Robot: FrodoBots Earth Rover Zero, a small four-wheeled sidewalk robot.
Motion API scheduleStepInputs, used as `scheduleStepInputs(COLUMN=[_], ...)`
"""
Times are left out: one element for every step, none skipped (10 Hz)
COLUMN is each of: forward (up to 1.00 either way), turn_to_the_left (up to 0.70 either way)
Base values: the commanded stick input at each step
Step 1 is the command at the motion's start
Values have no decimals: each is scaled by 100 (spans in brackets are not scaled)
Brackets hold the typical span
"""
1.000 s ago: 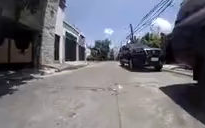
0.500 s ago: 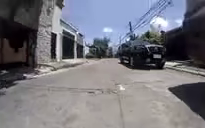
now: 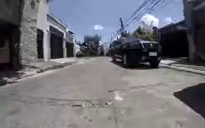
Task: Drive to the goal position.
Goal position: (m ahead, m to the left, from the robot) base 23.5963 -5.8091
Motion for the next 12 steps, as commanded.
scheduleStepInputs(forward=[100, 100, 100, 100, 100, 100, 100, 100, 100, 100, 100, 100], turn_to_the_left=[-18, 5, 5, 5, 5, 5, 5, 5, 5, 5, 5, 5])
